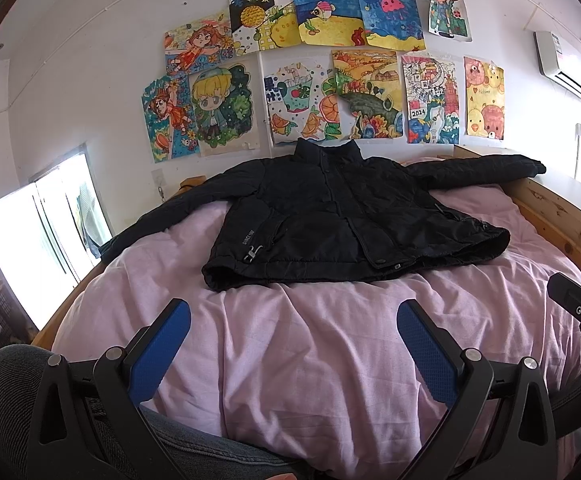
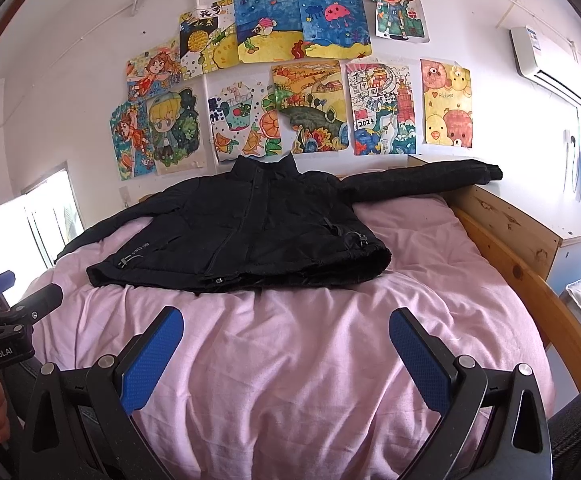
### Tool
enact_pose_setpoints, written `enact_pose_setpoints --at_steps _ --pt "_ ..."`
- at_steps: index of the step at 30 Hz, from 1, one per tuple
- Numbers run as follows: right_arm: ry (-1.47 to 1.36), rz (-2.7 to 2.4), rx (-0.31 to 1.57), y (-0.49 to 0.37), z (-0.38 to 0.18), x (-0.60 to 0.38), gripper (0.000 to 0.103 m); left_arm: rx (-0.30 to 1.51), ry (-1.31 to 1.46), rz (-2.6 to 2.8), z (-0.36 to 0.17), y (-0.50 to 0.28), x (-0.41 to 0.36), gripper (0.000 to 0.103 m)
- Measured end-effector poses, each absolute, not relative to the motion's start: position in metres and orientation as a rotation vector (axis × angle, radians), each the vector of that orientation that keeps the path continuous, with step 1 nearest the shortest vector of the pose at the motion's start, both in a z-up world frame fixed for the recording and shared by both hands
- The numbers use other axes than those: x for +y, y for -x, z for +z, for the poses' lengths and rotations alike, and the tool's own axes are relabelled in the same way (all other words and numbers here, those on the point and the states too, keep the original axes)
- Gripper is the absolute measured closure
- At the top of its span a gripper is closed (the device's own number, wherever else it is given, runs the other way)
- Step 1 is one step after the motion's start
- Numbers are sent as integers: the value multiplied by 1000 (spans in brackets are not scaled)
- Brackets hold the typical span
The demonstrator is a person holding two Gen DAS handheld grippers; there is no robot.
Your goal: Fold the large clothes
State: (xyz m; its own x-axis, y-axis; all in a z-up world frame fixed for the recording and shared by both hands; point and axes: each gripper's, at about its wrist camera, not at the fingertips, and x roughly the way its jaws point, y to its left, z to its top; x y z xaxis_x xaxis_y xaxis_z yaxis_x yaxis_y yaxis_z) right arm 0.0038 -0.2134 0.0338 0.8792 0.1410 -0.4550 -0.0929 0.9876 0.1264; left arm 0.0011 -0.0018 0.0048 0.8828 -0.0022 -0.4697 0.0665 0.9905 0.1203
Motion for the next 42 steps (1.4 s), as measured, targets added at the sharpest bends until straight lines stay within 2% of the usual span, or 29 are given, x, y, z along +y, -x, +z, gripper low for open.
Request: enact_pose_setpoints --at_steps 31,42 --pt "-104 122 482 -4 34 -213 0 491 -134 -37 3 -1 -1 1" --pt "-256 173 571 -10 45 -223 0 596 -125 -124 -3 -16 -4 2"
